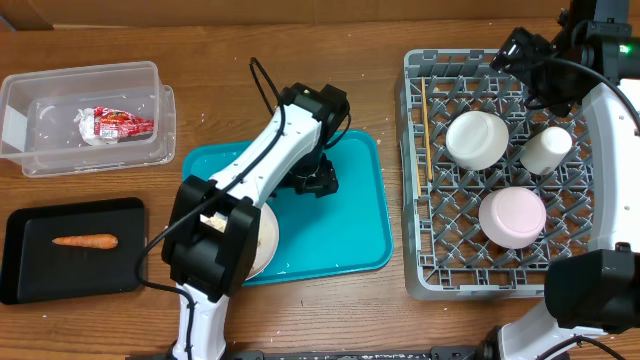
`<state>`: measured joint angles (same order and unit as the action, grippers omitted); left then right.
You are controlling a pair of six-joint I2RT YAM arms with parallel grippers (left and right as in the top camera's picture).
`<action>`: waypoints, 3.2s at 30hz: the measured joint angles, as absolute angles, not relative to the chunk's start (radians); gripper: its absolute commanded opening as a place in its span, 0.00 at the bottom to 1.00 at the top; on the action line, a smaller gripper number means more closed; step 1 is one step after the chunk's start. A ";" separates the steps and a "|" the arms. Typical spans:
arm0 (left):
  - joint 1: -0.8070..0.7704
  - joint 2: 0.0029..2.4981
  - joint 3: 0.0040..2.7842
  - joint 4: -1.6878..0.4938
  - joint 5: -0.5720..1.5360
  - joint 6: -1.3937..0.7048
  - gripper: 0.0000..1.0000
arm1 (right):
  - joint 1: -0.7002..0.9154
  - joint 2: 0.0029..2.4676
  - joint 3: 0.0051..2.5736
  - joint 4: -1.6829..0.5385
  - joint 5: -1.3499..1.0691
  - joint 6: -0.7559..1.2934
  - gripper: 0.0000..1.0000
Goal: Sort waste into correct bins and load items into the dishwasher
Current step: 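Move the left gripper to the rim of the white food plate, then close the left gripper on the plate rim and lift the plate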
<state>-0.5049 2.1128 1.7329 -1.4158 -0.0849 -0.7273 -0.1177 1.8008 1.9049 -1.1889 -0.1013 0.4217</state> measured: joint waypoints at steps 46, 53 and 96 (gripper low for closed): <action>-0.463 2.104 1.459 -1.214 -0.014 -0.779 0.51 | -0.118 1.801 1.905 -1.189 -0.101 0.422 1.00; -0.463 2.104 1.457 -1.230 -0.014 -0.779 0.44 | -0.118 1.801 1.905 -1.190 -0.101 0.422 1.00; -0.463 2.100 1.420 -1.239 -0.069 -0.779 0.24 | -0.118 1.801 1.905 -1.189 -0.101 0.422 1.00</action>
<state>-0.4629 2.1002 1.4197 -1.2388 -0.0689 -0.7788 -0.1177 1.8008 1.9049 -1.1889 -0.1013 0.4221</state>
